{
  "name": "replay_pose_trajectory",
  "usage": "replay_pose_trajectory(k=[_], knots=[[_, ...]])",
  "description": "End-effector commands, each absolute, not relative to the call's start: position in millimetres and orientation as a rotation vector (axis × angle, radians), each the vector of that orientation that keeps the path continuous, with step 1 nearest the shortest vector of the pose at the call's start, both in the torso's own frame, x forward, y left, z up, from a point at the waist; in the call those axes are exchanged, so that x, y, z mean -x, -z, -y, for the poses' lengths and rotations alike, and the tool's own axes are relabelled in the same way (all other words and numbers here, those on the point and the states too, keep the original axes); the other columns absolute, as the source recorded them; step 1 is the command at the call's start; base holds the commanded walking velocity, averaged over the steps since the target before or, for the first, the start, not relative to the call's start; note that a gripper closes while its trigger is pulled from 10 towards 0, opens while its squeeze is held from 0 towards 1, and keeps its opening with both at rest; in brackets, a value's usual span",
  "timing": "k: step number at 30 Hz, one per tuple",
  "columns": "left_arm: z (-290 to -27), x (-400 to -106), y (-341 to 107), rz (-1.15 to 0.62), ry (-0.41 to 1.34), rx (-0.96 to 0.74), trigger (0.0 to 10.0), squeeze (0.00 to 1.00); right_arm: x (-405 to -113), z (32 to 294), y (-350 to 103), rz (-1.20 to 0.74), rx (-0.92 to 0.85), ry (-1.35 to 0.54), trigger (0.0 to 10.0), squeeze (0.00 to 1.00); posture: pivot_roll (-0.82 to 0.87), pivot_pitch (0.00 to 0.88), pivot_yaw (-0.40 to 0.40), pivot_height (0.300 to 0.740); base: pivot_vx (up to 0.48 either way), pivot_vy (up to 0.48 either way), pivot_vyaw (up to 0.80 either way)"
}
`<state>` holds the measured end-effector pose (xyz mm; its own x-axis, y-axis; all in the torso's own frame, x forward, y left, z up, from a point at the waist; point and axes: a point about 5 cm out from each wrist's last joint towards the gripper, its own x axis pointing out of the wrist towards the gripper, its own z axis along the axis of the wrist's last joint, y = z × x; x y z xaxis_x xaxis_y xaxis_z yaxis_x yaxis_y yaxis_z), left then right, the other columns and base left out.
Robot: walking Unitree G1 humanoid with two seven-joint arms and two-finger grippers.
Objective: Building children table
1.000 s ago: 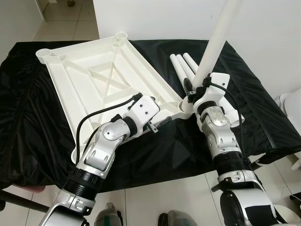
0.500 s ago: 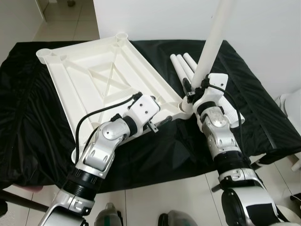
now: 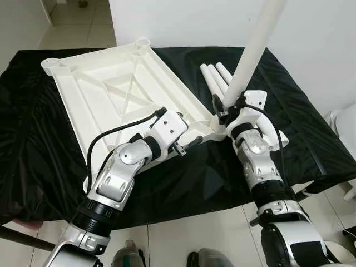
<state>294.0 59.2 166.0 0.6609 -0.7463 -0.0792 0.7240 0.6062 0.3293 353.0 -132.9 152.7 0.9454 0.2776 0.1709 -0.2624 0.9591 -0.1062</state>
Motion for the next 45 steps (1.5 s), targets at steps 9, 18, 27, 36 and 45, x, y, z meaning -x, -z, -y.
replay_pose_trajectory(k=[9,18,27,36,45], knots=[[-59.2,-290.4,-166.0,0.055,0.877,-0.353,10.0,0.0,-350.4,132.3,-124.1,0.045,0.047,-0.274,10.0,0.0,-0.01,0.013,0.01,0.74,0.0,0.0,0.0],[-58.4,-289.8,-167.2,0.056,0.886,-0.354,10.0,0.0,-355.0,140.3,-123.3,0.001,-0.039,-0.22,10.0,0.0,-0.01,0.013,0.012,0.74,0.0,0.0,0.0],[-58.4,-288.8,-168.0,0.057,0.888,-0.355,10.0,0.0,-360.5,149.1,-121.1,-0.049,-0.109,-0.15,10.0,0.0,-0.01,0.012,0.011,0.74,0.0,0.0,0.0],[-57.8,-287.6,-167.9,0.055,0.892,-0.35,10.0,0.0,-364.5,152.1,-122.9,-0.073,-0.153,-0.121,10.0,0.0,-0.01,0.012,0.011,0.74,0.0,0.0,0.0],[-56.4,-285.3,-167.4,0.054,0.898,-0.346,10.0,0.0,-367.0,149.3,-128.7,-0.054,-0.146,-0.128,10.0,0.0,-0.01,0.015,0.005,0.74,0.0,0.0,0.0]])
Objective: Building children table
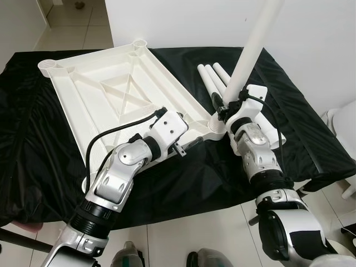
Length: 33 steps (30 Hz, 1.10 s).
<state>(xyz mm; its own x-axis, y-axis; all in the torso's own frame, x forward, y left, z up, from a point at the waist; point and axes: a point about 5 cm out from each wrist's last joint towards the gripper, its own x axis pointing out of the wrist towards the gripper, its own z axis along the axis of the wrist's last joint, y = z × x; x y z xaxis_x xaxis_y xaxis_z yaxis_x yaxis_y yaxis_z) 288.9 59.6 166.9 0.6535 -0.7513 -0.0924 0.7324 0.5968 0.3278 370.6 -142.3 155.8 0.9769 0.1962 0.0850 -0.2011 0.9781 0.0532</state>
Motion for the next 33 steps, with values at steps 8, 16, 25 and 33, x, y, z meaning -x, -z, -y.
replay_pose_trajectory(k=[8,16,25,33], knots=[[-56.4,-283.1,-167.0,0.053,0.895,-0.338,10.0,0.0,-365.2,146.9,-130.2,-0.017,-0.128,-0.01,10.0,0.0,-0.01,0.014,0.0,0.74,0.0,0.0,0.0],[-54.6,-281.3,-166.4,0.051,0.899,-0.328,10.0,0.0,-364.3,143.2,-130.8,0.003,-0.154,0.171,10.0,0.0,-0.01,0.01,-0.002,0.74,0.0,0.0,0.0],[-52.7,-278.4,-165.5,0.048,0.906,-0.322,10.0,0.0,-368.0,126.1,-131.7,-0.008,-0.173,0.256,10.0,0.0,0.0,0.007,-0.008,0.74,0.0,0.0,0.0],[-52.3,-277.3,-164.1,0.041,0.907,-0.317,10.0,0.0,-372.1,99.9,-135.5,-0.019,-0.173,0.207,10.0,0.0,0.0,0.002,-0.012,0.74,0.0,0.0,0.0]])
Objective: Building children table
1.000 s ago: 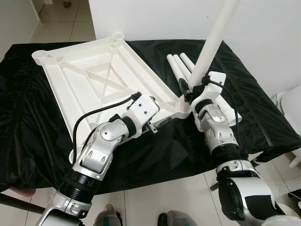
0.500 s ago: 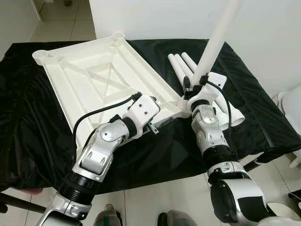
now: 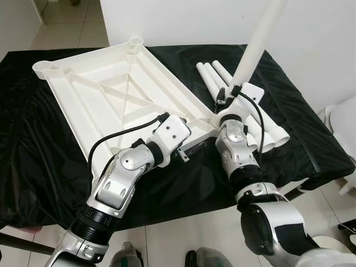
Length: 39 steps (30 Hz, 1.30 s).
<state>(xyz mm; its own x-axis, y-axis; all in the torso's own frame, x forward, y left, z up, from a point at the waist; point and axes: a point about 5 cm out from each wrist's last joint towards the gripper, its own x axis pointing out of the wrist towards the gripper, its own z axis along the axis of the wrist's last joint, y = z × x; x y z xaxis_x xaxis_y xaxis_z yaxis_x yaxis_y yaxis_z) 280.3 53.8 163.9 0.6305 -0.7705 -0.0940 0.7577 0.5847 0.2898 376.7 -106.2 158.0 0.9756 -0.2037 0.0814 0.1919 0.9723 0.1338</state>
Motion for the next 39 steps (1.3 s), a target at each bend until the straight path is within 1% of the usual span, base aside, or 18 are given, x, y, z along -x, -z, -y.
replay_pose_trajectory(k=[1,5,6,7,8,15,16,21,22,24,26,27,32,36,38,39], knots=[[-52.3,-277.3,-164.1,0.041,0.907,-0.317,10.0,0.0,-372.1,99.9,-135.5,-0.019,-0.173,0.207,10.0,0.0,0.0,0.002,-0.012,0.74,0.0,0.0,0.0],[-51.7,-277.1,-163.7,0.041,0.908,-0.315,10.0,0.0,-371.9,91.5,-137.7,-0.008,-0.18,0.178,10.0,0.0,0.0,0.001,-0.014,0.74,0.0,0.0,0.0],[-51.6,-277.3,-163.8,0.041,0.907,-0.314,10.0,0.0,-371.5,90.1,-139.0,0.005,-0.181,0.167,10.0,0.82,0.01,0.0,-0.016,0.74,0.0,0.0,0.0],[-51.6,-277.3,-163.8,0.041,0.907,-0.314,10.0,0.0,-371.5,90.1,-139.0,0.005,-0.181,0.167,10.0,0.82,0.01,0.0,-0.016,0.74,0.0,0.0,0.0],[-51.5,-277.7,-163.9,0.042,0.906,-0.313,10.0,0.0,-370.8,88.8,-141.2,0.037,-0.183,0.13,10.0,1.0,0.0,0.0,-0.016,0.74,0.0,0.0,0.0],[-51.1,-278.4,-164.0,0.042,0.907,-0.313,10.0,0.0,-370.9,90.3,-145.7,0.09,-0.188,0.087,10.0,1.0,-0.01,0.0,-0.014,0.74,0.0,0.0,0.0],[-50.7,-278.9,-164.1,0.043,0.909,-0.313,10.0,0.0,-370.5,94.6,-146.3,0.112,-0.173,0.071,10.0,1.0,-0.01,0.0,-0.013,0.74,0.0,0.0,0.0],[-50.1,-279.5,-164.5,0.044,0.91,-0.313,10.0,0.0,-369.4,99.7,-145.3,0.121,-0.164,0.042,10.0,1.0,-0.02,0.0,-0.012,0.74,0.0,0.0,0.0],[-49.9,-279.8,-164.8,0.045,0.91,-0.312,10.0,0.0,-368.3,100.4,-144.8,0.125,-0.158,-0.003,10.0,1.0,-0.02,0.0,-0.012,0.74,0.0,0.0,0.0],[-49.8,-280.2,-165.1,0.045,0.91,-0.311,10.0,0.0,-367.7,100.5,-144.7,0.127,-0.155,-0.034,10.0,1.0,-0.02,0.0,-0.011,0.74,0.0,0.0,0.0],[-49.8,-280.2,-165.1,0.045,0.91,-0.311,10.0,0.0,-367.7,100.5,-144.7,0.127,-0.155,-0.034,10.0,1.0,-0.02,0.0,-0.011,0.74,0.0,0.0,0.0],[-49.5,-280.8,-165.5,0.047,0.91,-0.31,10.0,0.0,-366.0,104.0,-145.5,0.143,-0.14,-0.075,10.0,0.0,-0.03,0.0,-0.009,0.74,0.0,0.0,0.0],[-47.6,-282.4,-167.0,0.052,0.913,-0.306,10.0,0.0,-363.4,121.0,-150.5,0.175,-0.085,-0.18,10.0,0.0,-0.04,0.0,-0.007,0.74,0.0,0.0,0.0],[-47.0,-282.2,-167.2,0.053,0.915,-0.305,10.0,0.0,-363.3,123.5,-152.2,0.18,-0.073,-0.2,10.0,0.0,-0.04,0.0,-0.007,0.74,0.0,0.0,0.0],[-45.7,-281.6,-166.8,0.052,0.922,-0.306,10.0,0.0,-364.9,135.6,-157.9,0.189,-0.029,-0.265,10.0,0.0,-0.04,0.005,-0.005,0.74,0.0,0.0,0.0],[-45.7,-281.6,-166.8,0.052,0.922,-0.306,10.0,0.0,-364.9,135.6,-157.9,0.189,-0.029,-0.265,10.0,0.0,-0.04,0.005,-0.005,0.74,0.0,0.0,0.0]])
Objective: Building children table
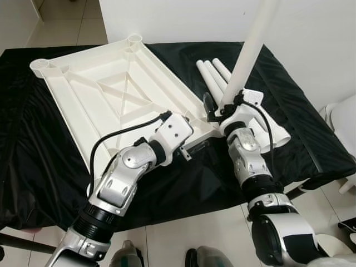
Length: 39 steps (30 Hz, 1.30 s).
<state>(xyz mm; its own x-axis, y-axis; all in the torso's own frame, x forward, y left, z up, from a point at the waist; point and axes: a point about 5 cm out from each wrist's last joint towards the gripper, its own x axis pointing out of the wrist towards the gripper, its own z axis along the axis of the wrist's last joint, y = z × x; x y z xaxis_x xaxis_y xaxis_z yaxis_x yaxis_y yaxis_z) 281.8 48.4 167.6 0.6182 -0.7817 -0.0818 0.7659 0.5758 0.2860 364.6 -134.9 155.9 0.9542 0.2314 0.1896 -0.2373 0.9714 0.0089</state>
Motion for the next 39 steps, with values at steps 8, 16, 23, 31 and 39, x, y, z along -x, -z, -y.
replay_pose_trajectory(k=[8,16,23,31,39], knots=[[-45.3,-281.4,-167.1,0.054,0.93,-0.311,10.0,0.0,-369.3,159.6,-160.5,0.124,0.073,-0.419,10.0,0.0,-0.04,0.004,-0.007,0.74,0.0,0.0,0.0],[-46.3,-281.5,-168.4,0.058,0.922,-0.312,10.0,0.0,-371.1,173.4,-154.2,0.043,0.092,-0.489,6.7,0.0,-0.03,0.004,-0.011,0.74,0.0,0.0,0.0],[-46.9,-281.4,-168.5,0.058,0.919,-0.312,10.0,0.0,-370.7,176.2,-149.5,0.009,0.084,-0.519,3.0,0.0,-0.03,0.005,-0.011,0.74,0.0,0.0,0.0],[-48.9,-280.6,-168.6,0.056,0.919,-0.318,10.0,0.0,-370.1,177.3,-146.5,-0.01,0.078,-0.552,0.0,0.0,-0.02,0.006,-0.003,0.74,0.0,0.0,0.0],[-49.3,-279.9,-168.2,0.055,0.917,-0.319,10.0,0.0,-367.9,162.8,-147.8,0.045,0.037,-0.43,10.0,0.0,-0.02,0.004,-0.016,0.74,0.0,0.0,0.0]])
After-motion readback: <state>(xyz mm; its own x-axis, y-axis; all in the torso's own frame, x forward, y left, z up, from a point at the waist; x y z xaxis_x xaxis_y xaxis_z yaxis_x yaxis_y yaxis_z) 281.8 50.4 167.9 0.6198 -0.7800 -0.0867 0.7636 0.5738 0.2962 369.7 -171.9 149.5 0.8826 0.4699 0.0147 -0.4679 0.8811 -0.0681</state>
